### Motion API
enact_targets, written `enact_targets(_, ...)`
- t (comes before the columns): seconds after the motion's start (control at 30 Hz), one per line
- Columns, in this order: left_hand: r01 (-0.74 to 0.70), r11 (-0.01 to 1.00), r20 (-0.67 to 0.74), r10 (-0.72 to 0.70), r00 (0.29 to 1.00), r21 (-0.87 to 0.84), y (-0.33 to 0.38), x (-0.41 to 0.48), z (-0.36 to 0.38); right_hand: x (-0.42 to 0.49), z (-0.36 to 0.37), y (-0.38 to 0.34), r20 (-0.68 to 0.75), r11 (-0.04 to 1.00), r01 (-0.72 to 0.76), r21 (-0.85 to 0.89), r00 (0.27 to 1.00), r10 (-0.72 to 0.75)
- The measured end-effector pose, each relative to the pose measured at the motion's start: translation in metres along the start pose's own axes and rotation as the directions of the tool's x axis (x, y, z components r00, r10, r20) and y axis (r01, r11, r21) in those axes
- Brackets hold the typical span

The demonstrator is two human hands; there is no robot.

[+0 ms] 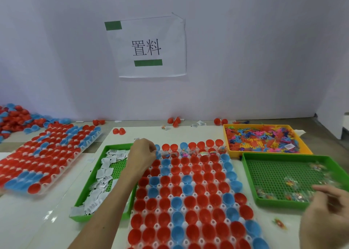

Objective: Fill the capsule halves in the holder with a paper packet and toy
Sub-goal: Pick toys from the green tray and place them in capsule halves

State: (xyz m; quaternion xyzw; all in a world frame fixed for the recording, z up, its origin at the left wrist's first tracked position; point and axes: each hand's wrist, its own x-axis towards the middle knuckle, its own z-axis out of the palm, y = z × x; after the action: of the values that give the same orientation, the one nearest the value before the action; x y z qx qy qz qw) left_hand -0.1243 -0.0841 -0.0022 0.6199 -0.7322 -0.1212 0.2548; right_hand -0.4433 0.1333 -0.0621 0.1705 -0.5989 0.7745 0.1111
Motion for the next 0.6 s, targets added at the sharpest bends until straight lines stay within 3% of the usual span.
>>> enact_targets(0.6, -0.206, 0.921, 0.241, 0.129, 0.962, 0.33, 0.0, 0.022, 0.007, -0.002, 0.0, -0.013, 0.052, 1.0, -0.03, -0.009, 0.998, 0.031)
